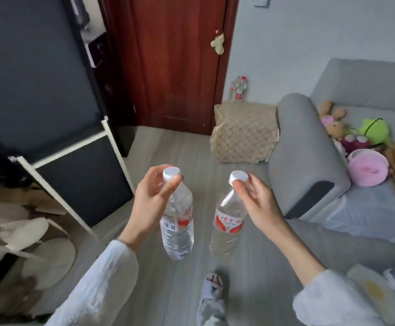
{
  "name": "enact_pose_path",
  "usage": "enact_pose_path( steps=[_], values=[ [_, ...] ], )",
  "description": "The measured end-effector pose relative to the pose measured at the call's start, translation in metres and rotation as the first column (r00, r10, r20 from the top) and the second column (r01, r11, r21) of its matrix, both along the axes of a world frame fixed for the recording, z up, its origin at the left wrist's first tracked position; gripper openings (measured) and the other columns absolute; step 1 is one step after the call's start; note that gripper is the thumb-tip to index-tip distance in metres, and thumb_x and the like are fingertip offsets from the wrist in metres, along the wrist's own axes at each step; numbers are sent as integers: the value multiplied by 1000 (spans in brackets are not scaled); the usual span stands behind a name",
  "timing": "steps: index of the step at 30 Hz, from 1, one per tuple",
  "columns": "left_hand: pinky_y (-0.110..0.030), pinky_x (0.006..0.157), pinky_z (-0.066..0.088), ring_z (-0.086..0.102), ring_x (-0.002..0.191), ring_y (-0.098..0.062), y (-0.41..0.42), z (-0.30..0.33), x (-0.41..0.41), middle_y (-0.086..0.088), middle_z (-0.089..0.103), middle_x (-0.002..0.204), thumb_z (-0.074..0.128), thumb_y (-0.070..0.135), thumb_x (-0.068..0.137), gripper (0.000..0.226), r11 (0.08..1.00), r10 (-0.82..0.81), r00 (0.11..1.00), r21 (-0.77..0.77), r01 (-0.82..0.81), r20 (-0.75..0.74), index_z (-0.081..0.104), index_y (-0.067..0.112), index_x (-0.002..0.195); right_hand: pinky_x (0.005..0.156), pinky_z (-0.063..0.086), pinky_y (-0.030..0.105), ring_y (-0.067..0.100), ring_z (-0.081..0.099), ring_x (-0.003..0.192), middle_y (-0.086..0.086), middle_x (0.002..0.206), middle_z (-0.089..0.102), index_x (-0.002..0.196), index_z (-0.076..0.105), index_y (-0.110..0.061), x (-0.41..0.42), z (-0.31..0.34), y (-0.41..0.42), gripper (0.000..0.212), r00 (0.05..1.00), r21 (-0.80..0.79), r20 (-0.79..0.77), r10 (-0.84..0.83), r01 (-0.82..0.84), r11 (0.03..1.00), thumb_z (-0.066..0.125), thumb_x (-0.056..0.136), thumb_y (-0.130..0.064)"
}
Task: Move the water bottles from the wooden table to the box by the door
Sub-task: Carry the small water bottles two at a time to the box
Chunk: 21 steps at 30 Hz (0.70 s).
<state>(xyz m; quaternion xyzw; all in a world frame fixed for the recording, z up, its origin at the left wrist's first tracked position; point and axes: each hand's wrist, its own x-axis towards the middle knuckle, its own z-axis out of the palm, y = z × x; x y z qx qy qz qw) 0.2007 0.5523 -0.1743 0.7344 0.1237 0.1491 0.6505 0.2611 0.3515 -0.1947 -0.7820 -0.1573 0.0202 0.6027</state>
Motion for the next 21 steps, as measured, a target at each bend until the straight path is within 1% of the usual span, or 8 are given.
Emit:
enact_pose_path(
  steps=[4,8,10,12,14,18,19,21],
  values=[
    [-41,89,51,63,99,-25,-3,-10,102,-12,67,104,62,27,83,29,997,-61,998,41,60,5,59,10,106,79,47,23,8,62,89,-7,91,66,89,59,-30,96,-4,-4,5,1000,-24,1,-19,19,1000,55,86,-30],
    [-36,87,50,63,98,-22,-3,-11,203,-10,67,103,63,25,83,26,995,-82,997,55,81,5,59,10,104,73,44,13,-2,59,83,-14,85,63,94,59,-24,197,3,-5,9,999,-62,38,-30,33,998,54,87,-29],
    [-29,82,51,64,93,-18,1,-6,251,-11,67,102,63,23,82,25,995,-86,996,56,85,18,60,10,103,71,44,10,-4,59,81,-11,86,63,96,59,-20,244,10,-3,11,997,-77,63,-43,48,996,54,88,-26],
    [-17,75,51,64,88,-13,6,-2,297,-10,68,100,63,21,82,23,996,-82,996,45,81,32,60,9,102,77,47,19,7,62,89,-1,92,66,99,60,-15,288,16,0,16,996,-103,77,-48,56,993,55,87,-25],
    [-13,72,50,64,88,-12,11,2,341,-9,68,99,64,20,82,23,997,-81,996,23,80,40,60,9,102,82,48,27,15,63,94,3,98,67,102,60,-14,330,19,4,20,995,-114,74,-60,68,991,55,87,-26],
    [-10,72,49,65,90,-10,21,0,427,-3,69,97,64,21,82,24,996,-88,995,20,87,40,61,11,103,77,48,15,-3,61,87,-13,92,65,99,59,-24,408,15,11,14,994,-88,67,-84,90,992,55,86,-29],
    [-9,71,49,65,89,-8,24,-4,453,-1,69,96,64,22,82,24,995,-95,995,24,94,36,62,13,104,76,48,15,-5,61,86,-15,91,64,98,59,-25,432,12,13,13,993,-92,65,-96,102,991,55,86,-29],
    [-8,70,48,64,89,-5,31,-12,504,3,69,96,63,26,83,24,992,-116,993,58,114,22,63,17,105,79,50,21,2,63,90,-12,92,65,100,60,-21,480,5,20,16,991,-109,62,-122,128,986,55,87,-29]
  ],
)
